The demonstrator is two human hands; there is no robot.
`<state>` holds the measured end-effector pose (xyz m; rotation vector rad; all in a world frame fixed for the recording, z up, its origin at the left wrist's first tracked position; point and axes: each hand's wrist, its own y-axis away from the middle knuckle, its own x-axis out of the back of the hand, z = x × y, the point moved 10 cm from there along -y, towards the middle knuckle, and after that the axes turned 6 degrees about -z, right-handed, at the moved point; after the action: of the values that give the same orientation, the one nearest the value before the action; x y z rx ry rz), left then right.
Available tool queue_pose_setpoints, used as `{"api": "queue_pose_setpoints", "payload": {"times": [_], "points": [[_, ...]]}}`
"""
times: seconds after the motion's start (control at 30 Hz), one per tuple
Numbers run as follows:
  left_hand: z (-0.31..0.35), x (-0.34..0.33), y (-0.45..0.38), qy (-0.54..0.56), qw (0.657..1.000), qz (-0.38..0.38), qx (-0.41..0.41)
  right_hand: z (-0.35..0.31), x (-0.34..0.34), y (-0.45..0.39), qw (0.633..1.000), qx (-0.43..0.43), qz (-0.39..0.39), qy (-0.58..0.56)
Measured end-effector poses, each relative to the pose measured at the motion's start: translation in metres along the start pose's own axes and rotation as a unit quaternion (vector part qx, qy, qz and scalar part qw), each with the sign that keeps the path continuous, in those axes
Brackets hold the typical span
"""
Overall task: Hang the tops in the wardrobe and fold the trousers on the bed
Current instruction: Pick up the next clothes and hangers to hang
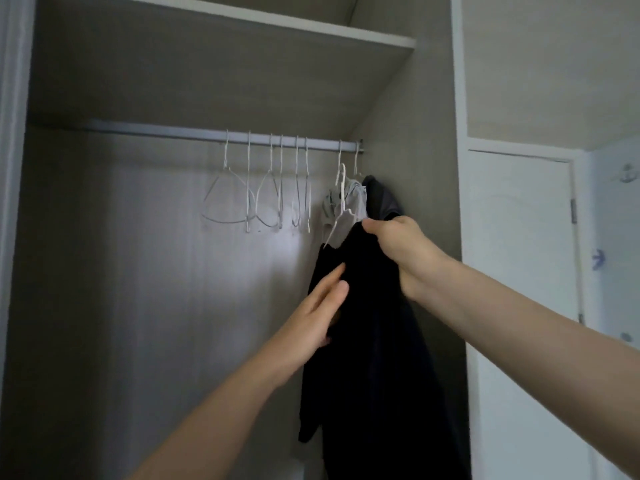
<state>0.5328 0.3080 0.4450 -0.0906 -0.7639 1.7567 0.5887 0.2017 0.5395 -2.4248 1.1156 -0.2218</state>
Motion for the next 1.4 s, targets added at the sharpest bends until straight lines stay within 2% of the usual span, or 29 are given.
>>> {"api": "queue_pose_setpoints", "payload": {"times": [0.1,0.27,0.37,0.47,0.6,0.73,0.87,1.07,1.13,1.3,1.4], "points": [[0.009,0.001,-0.005,-0.026,0.999,0.014,-0.037,-0.017,-0.023,-0.035,0.999,0.035,0.003,-0.023],[-0.001,0.020,-0.028,-0.199,0.977,0.075,-0.023,-0.043,-0.043,-0.097,0.996,0.085,0.032,-0.012],[-0.016,0.042,-0.049,-0.226,0.969,0.100,-0.013,-0.056,-0.052,-0.128,0.992,0.119,0.042,0.024],[-0.025,0.075,-0.068,-0.280,0.943,0.176,-0.014,-0.064,-0.058,-0.153,0.984,0.139,0.062,0.089],[-0.034,0.108,-0.091,-0.307,0.925,0.223,-0.019,-0.062,-0.062,-0.194,0.974,0.145,0.068,0.161],[-0.050,0.130,-0.109,-0.318,0.920,0.230,-0.007,-0.046,-0.062,-0.226,0.971,0.132,0.064,0.187],[-0.068,0.140,-0.116,-0.324,0.918,0.229,0.001,-0.034,-0.064,-0.249,0.953,0.137,0.075,0.260],[-0.084,0.137,-0.116,-0.325,0.922,0.213,0.009,-0.029,-0.067,-0.257,0.896,0.142,0.058,0.416],[-0.085,0.133,-0.113,-0.329,0.922,0.204,0.006,-0.030,-0.070,-0.249,0.866,0.168,0.062,0.466],[-0.079,0.125,-0.099,-0.331,0.920,0.209,-0.026,-0.015,-0.094,-0.206,0.710,0.266,0.102,0.644],[-0.080,0.115,-0.089,-0.322,0.926,0.197,-0.020,0.005,-0.101,-0.185,0.669,0.270,0.075,0.688]]}}
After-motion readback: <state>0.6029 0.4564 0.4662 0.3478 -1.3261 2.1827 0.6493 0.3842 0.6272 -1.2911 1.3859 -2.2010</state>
